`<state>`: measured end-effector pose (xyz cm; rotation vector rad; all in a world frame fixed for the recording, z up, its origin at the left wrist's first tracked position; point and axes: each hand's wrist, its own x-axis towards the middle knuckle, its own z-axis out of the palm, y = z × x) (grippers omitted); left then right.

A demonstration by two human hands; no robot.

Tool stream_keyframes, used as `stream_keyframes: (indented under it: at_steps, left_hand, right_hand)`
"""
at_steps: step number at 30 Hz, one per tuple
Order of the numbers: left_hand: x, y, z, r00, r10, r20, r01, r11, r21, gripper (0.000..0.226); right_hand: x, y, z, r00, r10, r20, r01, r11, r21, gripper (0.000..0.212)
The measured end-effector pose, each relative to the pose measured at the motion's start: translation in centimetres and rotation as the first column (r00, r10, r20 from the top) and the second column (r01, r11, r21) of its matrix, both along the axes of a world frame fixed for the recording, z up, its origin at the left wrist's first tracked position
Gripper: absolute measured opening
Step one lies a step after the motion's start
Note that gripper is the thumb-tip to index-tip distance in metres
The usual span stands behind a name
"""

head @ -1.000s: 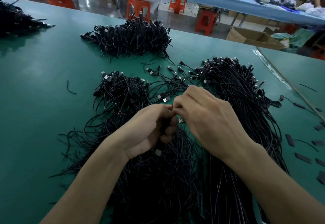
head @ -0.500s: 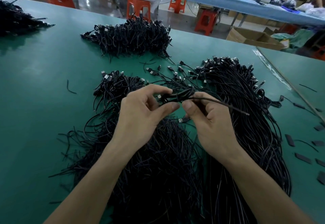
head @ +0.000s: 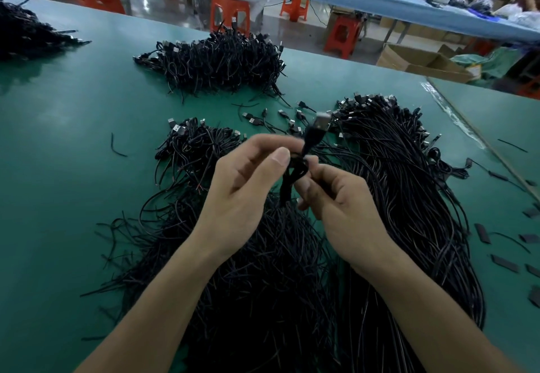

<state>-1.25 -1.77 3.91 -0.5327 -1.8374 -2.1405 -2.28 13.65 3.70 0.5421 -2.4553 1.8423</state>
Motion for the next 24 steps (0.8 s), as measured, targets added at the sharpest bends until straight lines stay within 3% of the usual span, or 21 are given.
stream_keyframes:
  at_steps: [3,7,11,16,19,24]
  left_hand:
    - [0.3,0.0,-0.1,1.0,-0.01,-0.029,0.008,0.998,-0.066,0.032]
    - [0.3,0.4,-0.9,0.997,0.073,-0.022,-0.076,0.964,-0.255,0.006]
    - [0.2,0.7,-1.1,0.987,0.095,-0.133,-0.131,0.944,-0.302,0.021]
    - [0.0,0.4,-1.5,0.981,0.165,-0.1,-0.191,0.902,-0.387,0.021]
    - [-0.1,0.4,-1.4,0.993,0.116,0.035,-0.097,0.933,-0.345,0.022]
    - [-0.3,0.0,-0.7,0.953,-0.053,0.297,0.086,0.991,-0.099,0.048]
  right_hand:
    - [-0.3,0.4,0.4,0.999,-0.022,0.039,0.025,0.997,-0.07,0.015]
    - [-0.7,0.8,0.4,0.994,-0.108,0.007,0.108,0.989,-0.101,0.021]
    - [-0.4,0.4,0.0,0.987,-0.152,-0.058,0.142,0.979,-0.148,0.019]
    - [-0.2,0.2,0.3,0.963,-0.215,-0.16,0.183,0.964,-0.195,0.016]
    - [-0.1,0.1,0.8,0.96,-0.159,-0.231,0.129,0.982,-0.138,0.011]
    - [0.3,-0.4,-0.2,0.988,-0.043,-0.151,0.024,0.992,-0.126,0.011]
